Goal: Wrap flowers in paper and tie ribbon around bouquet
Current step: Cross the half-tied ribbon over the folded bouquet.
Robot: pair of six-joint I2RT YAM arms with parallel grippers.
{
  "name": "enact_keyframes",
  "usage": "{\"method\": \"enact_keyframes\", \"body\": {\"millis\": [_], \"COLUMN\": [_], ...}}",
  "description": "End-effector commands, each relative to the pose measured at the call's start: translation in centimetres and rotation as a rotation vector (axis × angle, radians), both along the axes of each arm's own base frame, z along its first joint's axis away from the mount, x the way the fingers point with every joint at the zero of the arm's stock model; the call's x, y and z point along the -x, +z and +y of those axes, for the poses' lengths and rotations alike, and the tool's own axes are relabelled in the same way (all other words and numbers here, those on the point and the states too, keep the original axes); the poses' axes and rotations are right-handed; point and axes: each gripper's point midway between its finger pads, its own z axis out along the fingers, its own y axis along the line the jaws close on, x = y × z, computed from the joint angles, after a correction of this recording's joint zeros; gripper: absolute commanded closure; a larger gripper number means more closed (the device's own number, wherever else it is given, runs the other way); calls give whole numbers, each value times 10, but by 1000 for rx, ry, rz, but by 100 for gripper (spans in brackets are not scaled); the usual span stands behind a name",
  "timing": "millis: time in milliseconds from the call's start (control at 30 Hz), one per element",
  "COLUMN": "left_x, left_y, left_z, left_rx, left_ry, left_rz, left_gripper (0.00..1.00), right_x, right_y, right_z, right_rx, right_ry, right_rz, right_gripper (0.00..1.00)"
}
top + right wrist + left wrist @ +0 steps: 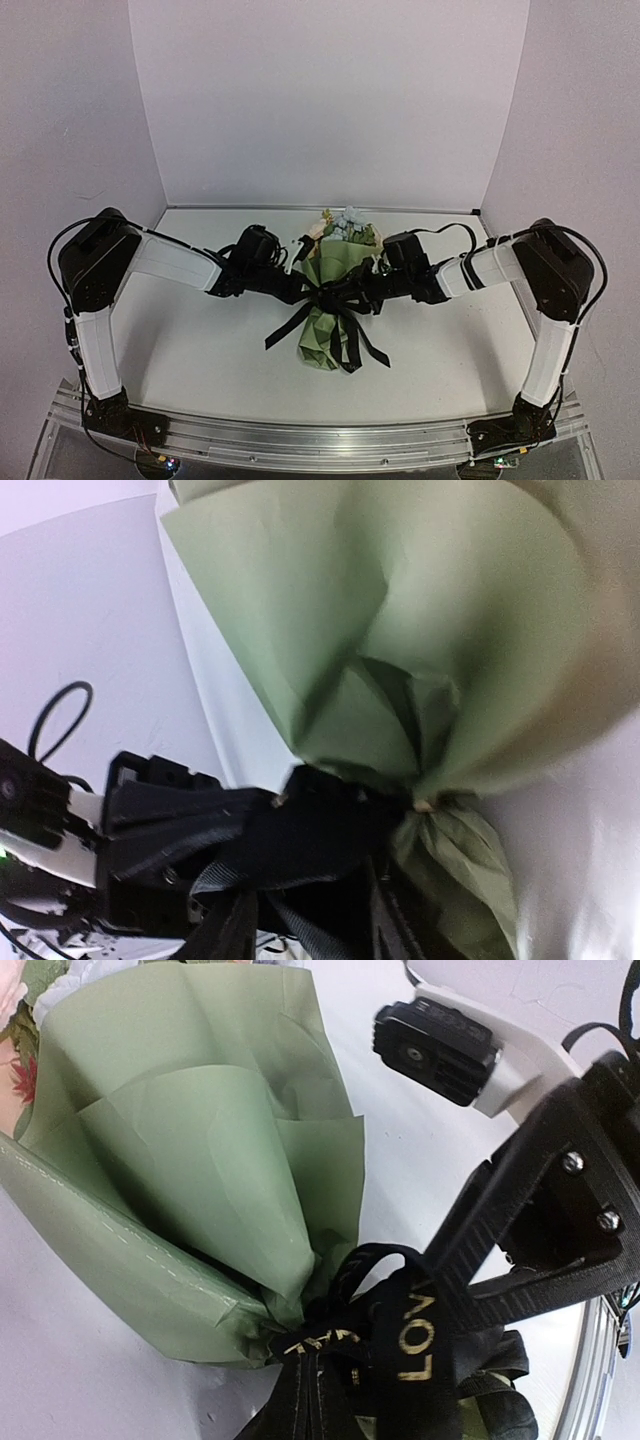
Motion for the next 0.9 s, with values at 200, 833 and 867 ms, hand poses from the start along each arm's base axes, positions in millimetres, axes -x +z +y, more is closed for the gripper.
{"method": "enact_keyframes", "body": {"millis": [200, 833, 867], "left_x": [-8, -16, -16], "left_y": [37, 44, 44], "left_z": [-3, -2, -2], "left_rx": [42, 7, 7], "left_ry": [16, 52, 52], "left_rz": [-70, -67, -66], "left_gripper": [100, 100, 100], "right_x": [38, 135, 133], "right_y": [13, -5, -4], "right_z": [-33, -72, -68], "right_rx": [154, 473, 466], "right_ry": [115, 541, 547], "right_rz": [-106, -376, -385], "right_gripper": [50, 47, 48]}}
